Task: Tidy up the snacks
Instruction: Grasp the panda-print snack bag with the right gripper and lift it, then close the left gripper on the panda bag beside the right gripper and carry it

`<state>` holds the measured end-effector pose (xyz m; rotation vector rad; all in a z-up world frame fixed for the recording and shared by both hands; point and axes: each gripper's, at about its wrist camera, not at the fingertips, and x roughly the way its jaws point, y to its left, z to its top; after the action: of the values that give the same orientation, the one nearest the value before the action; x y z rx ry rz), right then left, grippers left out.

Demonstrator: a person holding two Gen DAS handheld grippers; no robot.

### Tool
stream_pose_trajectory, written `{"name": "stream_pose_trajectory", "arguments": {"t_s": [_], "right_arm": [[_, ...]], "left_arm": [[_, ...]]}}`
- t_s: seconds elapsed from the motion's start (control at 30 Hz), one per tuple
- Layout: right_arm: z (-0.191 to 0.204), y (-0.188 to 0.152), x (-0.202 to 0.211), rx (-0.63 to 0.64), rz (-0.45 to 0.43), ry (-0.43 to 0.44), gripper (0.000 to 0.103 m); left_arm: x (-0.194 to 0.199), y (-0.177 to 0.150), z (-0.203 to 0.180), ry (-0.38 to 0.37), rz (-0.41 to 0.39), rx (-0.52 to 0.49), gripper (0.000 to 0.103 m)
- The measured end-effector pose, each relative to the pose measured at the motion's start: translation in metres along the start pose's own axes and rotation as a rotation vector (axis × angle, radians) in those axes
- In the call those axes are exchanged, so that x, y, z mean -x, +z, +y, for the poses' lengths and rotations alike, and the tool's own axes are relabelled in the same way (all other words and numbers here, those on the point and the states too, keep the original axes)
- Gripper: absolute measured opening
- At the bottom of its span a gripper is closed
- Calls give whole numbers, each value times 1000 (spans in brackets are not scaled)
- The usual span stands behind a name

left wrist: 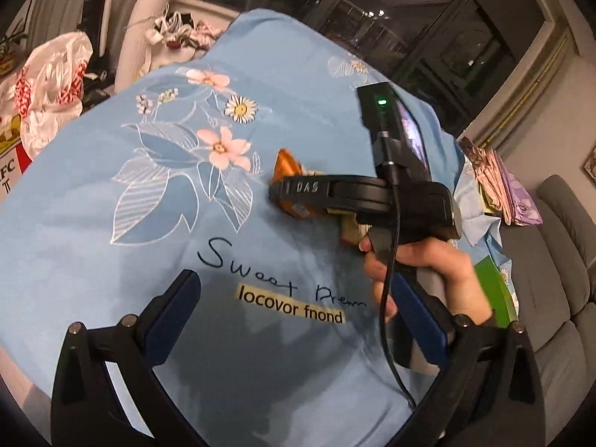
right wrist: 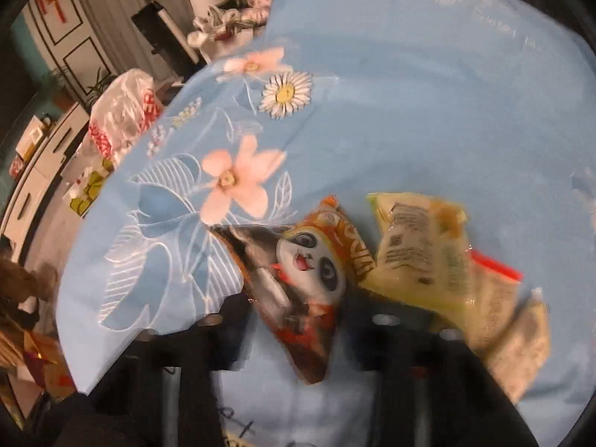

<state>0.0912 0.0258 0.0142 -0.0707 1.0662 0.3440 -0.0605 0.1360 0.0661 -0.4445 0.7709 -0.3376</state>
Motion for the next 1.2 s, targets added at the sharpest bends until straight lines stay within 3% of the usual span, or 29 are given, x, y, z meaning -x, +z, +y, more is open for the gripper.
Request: {"name": "stream_pose_trajectory", "arguments": {"t_s": [0.13, 0.23, 0.43, 0.53, 0.63, 0.7, 0.77, 0.83, 0.93, 1.03, 1.13, 1.2], "right_arm": [[-22, -11, 20, -102, -70, 89, 34], [-30, -25, 56, -87, -110, 115, 34], [-42, -81, 141, -2, -186, -103, 34], [-56, -115, 158, -20, -135, -182, 34], [-68, -144, 148, -44, -51, -226, 35], [-85, -161, 140, -112, 27, -181, 35], [-106, -169, 141, -215, 47, -102, 39], [-135, -179, 149, -355, 30, 40, 53], [-166, -192, 160, -519, -5, 144, 76], [-193, -207, 166, -649, -68, 228, 79], [-207, -222, 162, -740, -82, 357, 79], [-213, -226, 153, -772, -83, 436, 79]], "left_arm": [[-4, 0, 2, -18, 13, 14, 103], [-9, -2, -8, -48, 31, -10, 103], [-31, -20, -44, -111, 127, -120, 103], [-45, -37, -66, -171, 199, -182, 103], [-58, -54, -87, -200, 264, -242, 102], [-63, -62, -96, -201, 275, -260, 102], [-70, -67, -103, -249, 312, -266, 102], [-77, -69, -106, -295, 352, -246, 102], [-84, -68, -107, -364, 395, -191, 102], [-87, -65, -107, -409, 411, -129, 102], [-89, -60, -110, -456, 414, -93, 102], [-96, -61, -111, -491, 461, -63, 102]]}}
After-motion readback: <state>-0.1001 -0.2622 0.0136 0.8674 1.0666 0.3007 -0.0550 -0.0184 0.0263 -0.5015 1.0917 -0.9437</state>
